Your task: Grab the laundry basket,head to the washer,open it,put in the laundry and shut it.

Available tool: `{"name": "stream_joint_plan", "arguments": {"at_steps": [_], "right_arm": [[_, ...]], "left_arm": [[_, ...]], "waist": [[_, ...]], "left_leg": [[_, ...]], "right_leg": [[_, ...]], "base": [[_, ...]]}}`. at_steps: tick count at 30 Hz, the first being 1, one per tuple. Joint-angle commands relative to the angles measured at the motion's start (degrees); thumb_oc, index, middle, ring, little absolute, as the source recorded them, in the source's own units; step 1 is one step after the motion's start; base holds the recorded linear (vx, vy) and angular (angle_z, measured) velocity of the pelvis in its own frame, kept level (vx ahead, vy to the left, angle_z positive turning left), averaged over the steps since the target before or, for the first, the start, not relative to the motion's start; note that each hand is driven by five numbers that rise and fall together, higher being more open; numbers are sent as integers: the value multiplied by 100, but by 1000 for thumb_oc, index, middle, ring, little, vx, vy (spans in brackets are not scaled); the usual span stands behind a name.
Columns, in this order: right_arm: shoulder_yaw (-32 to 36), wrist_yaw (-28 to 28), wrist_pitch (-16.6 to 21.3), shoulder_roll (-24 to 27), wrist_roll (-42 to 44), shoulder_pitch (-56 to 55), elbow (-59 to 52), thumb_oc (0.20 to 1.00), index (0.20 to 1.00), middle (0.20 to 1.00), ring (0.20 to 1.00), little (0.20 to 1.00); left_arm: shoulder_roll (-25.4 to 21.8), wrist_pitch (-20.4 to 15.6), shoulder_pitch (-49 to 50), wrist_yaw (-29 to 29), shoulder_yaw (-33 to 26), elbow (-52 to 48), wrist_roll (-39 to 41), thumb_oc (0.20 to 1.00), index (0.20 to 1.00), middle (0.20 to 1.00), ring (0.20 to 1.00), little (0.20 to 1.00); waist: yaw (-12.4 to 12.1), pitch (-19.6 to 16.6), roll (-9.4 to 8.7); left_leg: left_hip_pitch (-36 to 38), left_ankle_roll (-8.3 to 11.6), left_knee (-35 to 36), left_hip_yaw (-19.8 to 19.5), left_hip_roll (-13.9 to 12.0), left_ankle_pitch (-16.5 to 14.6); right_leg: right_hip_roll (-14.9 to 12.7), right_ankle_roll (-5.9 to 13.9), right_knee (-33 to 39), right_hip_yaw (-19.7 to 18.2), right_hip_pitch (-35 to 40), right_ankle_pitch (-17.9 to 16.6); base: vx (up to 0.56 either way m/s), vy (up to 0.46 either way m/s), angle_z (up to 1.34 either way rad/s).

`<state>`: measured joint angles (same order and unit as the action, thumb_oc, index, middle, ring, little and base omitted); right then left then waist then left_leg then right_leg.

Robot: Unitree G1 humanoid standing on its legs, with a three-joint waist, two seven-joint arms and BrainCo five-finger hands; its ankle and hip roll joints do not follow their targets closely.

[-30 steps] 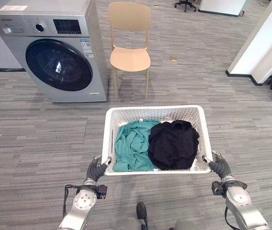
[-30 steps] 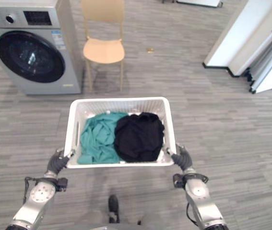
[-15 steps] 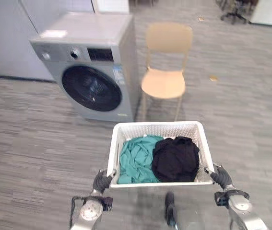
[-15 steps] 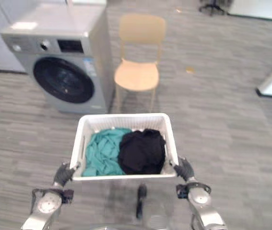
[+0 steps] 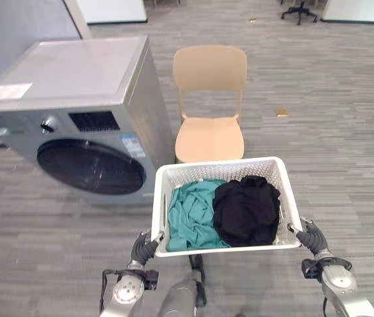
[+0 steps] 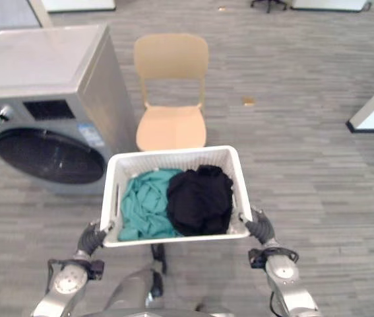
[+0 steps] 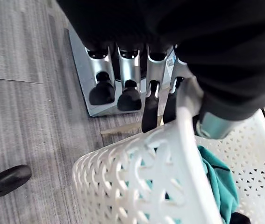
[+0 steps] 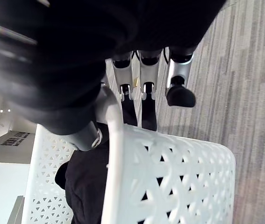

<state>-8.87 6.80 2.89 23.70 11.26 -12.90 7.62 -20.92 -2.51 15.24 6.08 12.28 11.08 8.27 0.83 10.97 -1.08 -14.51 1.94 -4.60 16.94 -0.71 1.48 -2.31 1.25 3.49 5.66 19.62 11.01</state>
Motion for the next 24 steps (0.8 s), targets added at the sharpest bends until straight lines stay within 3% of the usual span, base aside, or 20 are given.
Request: {"name": "stream_joint_plan", "arguments": {"at_steps": [1,3,7,11,13,18,20,22,24], "right_arm": [[-100,-462,681,-208,265,605,-563,200,200,200,200,200],[-143,-529,684,-275,243,654,-559,200,200,200,200,200],[-274,-573,649,-383,191,767,-523,200,200,200,200,200],[-331,-606,590,-375,207,788,-510,200,200,200,200,200],[-324,-592,596,-363,273,775,-489,200,200,200,200,200],[-219,-585,634,-406,252,649,-468,200,200,200,200,200],[-219,-586,633,-407,252,645,-470,200,200,200,200,200],[-195,-577,661,-315,217,590,-376,200,200,200,200,200],[-148,-515,681,-223,240,604,-366,200,200,200,200,200]], "left_arm": [[110,-689,-479,-355,-4,-682,278,200,200,200,200,200],[50,-672,-482,-365,-7,-688,277,200,200,200,200,200],[-65,-658,-532,-296,-70,-678,311,200,200,200,200,200],[-135,-662,-451,-317,-129,-744,352,200,200,200,200,200],[-109,-655,-447,-315,-134,-709,376,200,200,200,200,200],[-89,-729,-621,-304,-162,-622,259,200,200,200,200,200],[-91,-727,-617,-305,-162,-625,260,200,200,200,200,200],[-14,-729,-592,-331,-188,-563,301,200,200,200,200,200],[31,-695,-639,-283,-179,-472,422,200,200,200,200,200]], "waist": [[-226,-217,-40],[-266,-317,-115],[-244,-300,-190],[-179,-236,-47],[-76,-124,-18],[99,-13,-131],[112,-10,-130],[168,-149,-127],[200,-131,-88]], "left_leg": [[507,-40,185,-84,-107,424],[669,-180,157,-26,-87,240],[1142,-392,221,73,5,-117],[1701,-345,510,7,-25,-375],[1849,-336,527,-42,-55,-395],[2177,-192,397,-412,-38,-767],[2173,-193,379,-426,-41,-777],[2216,4,-154,-520,-260,-1046],[1960,157,-953,-391,-635,-903]], "right_leg": [[151,248,-418,148,-556,-108],[44,370,-931,51,-706,-139],[-172,700,-1968,91,-1382,-580],[-256,585,-1525,531,-1980,-507],[-238,530,-1125,721,-2222,-745],[-343,656,-547,559,-2685,-1201],[-344,658,-533,573,-2668,-1204],[-351,496,-519,499,-2441,-1236],[-298,346,-501,680,-2209,-1088]], "base": [[481,177,-73],[362,149,-70],[234,85,-15],[219,14,-10],[217,-48,16],[246,-160,32],[230,-177,70],[444,-384,109],[229,-259,49]]}}
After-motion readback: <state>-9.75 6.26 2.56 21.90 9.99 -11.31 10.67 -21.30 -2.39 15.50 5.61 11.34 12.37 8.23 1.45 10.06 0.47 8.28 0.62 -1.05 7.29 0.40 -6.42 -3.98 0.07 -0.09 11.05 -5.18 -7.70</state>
